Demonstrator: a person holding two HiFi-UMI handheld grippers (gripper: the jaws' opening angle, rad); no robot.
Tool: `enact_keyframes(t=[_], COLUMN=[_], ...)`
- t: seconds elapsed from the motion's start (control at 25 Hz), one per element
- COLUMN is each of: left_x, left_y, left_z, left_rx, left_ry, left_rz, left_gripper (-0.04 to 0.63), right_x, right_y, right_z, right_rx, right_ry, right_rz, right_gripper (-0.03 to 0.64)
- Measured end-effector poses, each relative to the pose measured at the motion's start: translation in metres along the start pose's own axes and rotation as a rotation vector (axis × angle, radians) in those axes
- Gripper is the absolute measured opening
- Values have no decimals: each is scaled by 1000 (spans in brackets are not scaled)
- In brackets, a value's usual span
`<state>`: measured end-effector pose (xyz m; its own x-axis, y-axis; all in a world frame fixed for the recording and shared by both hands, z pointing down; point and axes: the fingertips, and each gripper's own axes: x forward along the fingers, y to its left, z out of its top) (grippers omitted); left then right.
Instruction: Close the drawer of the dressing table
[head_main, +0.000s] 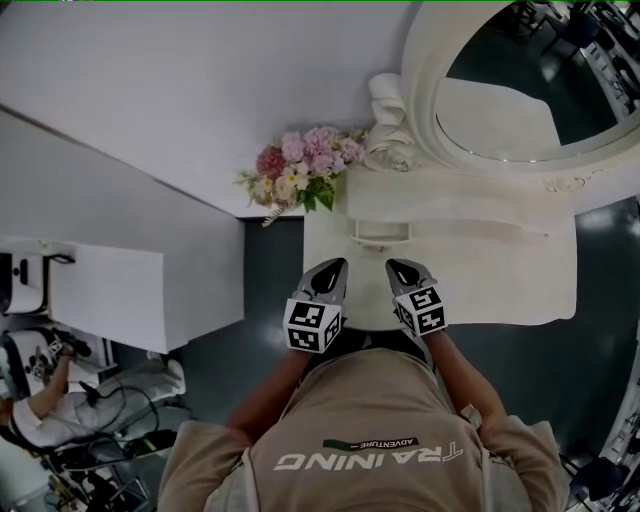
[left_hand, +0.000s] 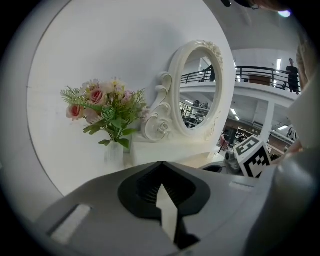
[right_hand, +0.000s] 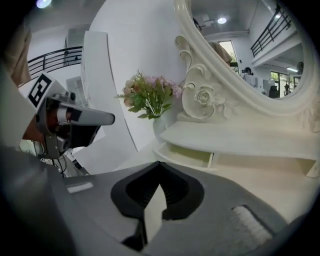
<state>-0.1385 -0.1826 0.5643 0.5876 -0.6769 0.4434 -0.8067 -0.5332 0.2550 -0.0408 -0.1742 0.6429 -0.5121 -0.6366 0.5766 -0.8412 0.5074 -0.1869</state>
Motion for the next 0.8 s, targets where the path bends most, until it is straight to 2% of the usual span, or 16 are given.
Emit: enact_keyframes(t=[0.28, 0.44, 0.8], left_x=[6, 12, 32], left_y=[-3, 7, 19], left_z=[-3, -2, -1], left_rx=[-20, -30, -53], left_ry=[29, 33, 51], left_rz=[24, 47, 66], left_gripper=[15, 15, 15], right_x=[30, 45, 62], right_y=[-18, -23, -30], right_z=[-40, -48, -63], right_rx=[93, 118, 267], right_ry=[123, 169, 248], right_rz=[8, 22, 88], right_gripper=[3, 3, 3])
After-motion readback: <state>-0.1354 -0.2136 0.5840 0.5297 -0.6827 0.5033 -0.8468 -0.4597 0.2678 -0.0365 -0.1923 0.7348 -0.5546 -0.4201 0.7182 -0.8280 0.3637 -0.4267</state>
